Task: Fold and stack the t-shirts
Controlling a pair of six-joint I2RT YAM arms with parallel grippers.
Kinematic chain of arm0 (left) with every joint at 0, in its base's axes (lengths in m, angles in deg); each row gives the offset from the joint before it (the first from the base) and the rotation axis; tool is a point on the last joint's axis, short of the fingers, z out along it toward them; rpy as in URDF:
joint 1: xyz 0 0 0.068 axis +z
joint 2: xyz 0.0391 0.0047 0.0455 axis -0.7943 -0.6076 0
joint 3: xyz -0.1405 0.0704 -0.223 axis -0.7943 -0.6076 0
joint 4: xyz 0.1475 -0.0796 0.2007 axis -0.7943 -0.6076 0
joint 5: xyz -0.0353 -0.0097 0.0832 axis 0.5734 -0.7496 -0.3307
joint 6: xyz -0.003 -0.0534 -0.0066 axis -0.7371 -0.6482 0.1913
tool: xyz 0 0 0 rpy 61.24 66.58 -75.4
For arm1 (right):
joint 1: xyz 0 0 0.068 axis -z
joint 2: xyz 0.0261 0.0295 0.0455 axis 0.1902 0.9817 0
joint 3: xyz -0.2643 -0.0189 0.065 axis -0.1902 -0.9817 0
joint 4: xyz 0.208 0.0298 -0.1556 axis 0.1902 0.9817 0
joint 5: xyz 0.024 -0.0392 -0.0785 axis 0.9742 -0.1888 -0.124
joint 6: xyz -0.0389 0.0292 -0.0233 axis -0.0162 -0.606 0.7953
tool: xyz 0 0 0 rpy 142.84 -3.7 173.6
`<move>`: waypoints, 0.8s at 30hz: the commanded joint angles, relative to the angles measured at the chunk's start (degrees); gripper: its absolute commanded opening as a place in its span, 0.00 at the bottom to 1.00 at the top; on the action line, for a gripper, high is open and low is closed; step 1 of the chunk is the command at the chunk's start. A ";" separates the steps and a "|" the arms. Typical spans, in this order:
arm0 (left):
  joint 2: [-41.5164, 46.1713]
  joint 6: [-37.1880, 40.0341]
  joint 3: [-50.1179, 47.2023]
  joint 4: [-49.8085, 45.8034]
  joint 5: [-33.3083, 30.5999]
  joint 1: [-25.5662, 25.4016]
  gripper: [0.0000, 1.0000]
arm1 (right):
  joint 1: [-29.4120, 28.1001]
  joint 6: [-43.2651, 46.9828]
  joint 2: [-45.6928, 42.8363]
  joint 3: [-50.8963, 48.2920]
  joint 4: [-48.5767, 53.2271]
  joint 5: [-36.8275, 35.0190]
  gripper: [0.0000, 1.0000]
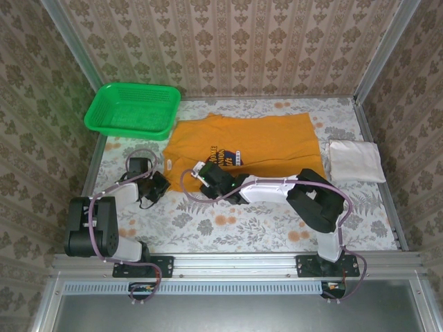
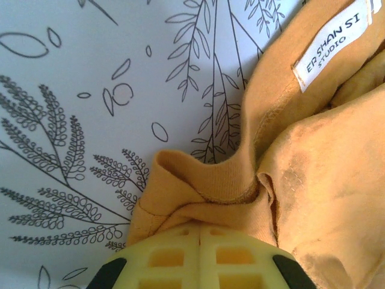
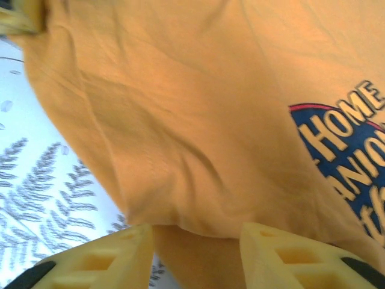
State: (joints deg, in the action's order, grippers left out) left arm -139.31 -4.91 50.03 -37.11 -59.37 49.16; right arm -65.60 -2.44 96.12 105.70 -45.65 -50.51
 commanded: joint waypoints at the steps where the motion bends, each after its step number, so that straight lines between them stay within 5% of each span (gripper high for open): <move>1: -0.81 0.04 -0.87 -4.55 -1.32 0.36 0.05 | -0.64 -1.75 1.01 0.87 -1.22 4.33 0.44; 6: -0.22 0.03 -1.08 -4.82 -1.19 0.35 0.05 | -0.10 -3.37 6.50 4.17 -0.24 1.11 0.35; 12: 0.09 0.11 -1.56 -4.87 -1.34 0.43 0.05 | 0.85 -3.62 6.97 5.30 1.37 -2.23 0.00; 24: 0.61 0.43 -2.86 -4.04 -0.92 1.20 0.05 | 0.93 0.27 -1.26 -1.24 2.46 -5.27 0.00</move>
State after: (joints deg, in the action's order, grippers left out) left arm -138.72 -4.89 49.31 -36.59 -58.98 49.56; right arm -64.94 -3.47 96.88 105.68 -44.85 -53.31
